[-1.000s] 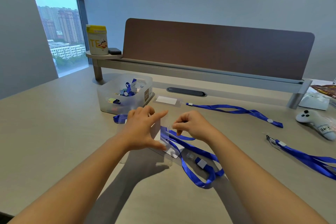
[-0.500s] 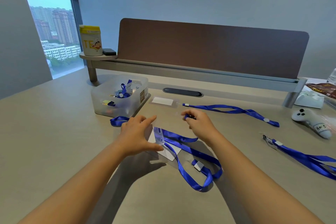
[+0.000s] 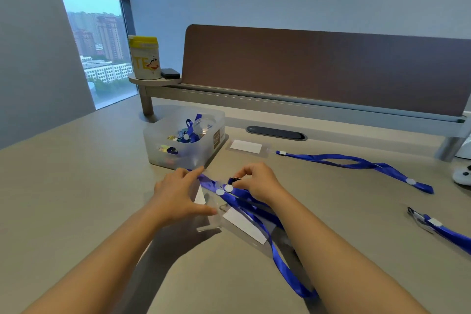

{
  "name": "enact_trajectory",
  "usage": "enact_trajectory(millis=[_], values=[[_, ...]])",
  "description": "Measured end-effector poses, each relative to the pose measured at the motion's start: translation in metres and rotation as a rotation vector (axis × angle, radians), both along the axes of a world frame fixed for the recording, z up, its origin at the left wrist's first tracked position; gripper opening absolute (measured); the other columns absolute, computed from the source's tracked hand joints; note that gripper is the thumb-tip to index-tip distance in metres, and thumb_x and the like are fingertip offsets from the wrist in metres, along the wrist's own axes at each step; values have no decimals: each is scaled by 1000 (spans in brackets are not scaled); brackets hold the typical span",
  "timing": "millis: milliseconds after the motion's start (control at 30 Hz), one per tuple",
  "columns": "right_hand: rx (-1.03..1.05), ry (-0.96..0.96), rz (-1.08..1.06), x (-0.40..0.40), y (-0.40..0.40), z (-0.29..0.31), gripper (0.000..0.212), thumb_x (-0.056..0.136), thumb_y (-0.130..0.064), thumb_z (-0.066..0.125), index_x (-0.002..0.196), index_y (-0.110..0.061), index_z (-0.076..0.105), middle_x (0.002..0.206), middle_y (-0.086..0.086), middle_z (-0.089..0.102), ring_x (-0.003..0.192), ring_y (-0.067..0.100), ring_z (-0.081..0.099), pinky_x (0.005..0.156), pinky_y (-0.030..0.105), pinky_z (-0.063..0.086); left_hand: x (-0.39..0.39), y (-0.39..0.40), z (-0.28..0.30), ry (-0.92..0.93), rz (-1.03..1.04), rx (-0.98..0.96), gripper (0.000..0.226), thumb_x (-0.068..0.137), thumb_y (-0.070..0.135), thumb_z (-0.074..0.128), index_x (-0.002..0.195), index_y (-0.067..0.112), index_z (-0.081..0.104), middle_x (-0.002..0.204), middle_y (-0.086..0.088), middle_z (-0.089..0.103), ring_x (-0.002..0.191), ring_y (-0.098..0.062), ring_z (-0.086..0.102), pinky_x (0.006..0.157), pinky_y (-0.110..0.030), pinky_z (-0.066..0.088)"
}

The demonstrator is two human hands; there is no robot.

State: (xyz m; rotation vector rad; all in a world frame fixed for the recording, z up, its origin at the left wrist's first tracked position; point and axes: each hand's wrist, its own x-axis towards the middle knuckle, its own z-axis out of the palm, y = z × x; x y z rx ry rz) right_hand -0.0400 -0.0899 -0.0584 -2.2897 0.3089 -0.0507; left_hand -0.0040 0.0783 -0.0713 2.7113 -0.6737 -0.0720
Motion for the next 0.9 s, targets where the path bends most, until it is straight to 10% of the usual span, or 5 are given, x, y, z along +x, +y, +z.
enact_trajectory(millis=[467, 633, 900], values=[[83, 42, -128, 28, 21, -26, 19, 81, -18, 64, 65, -28, 61, 85, -4, 62, 103, 27, 56, 99, 48, 39, 13, 26, -13, 61, 40, -46, 93, 65, 54, 68, 140, 31, 18, 147, -2, 31, 134, -23, 26, 110, -43, 25], [267, -158, -104, 31, 15, 9, 18, 81, -7, 64, 99, -4, 63, 98, 10, 62, 89, 21, 56, 80, 31, 46, 18, 26, 0, 43, 46, -119, 92, 66, 53, 67, 140, 28, 19, 147, -3, 31, 133, -22, 29, 108, -42, 30], [448, -341, -106, 70, 34, 65, 20, 86, -7, 59, 102, -13, 51, 111, 11, 58, 80, 14, 53, 58, 20, 42, 46, 38, 46, -22, 66, -257, 90, 66, 52, 69, 139, 30, 21, 148, -2, 30, 133, -22, 30, 107, -43, 32]])
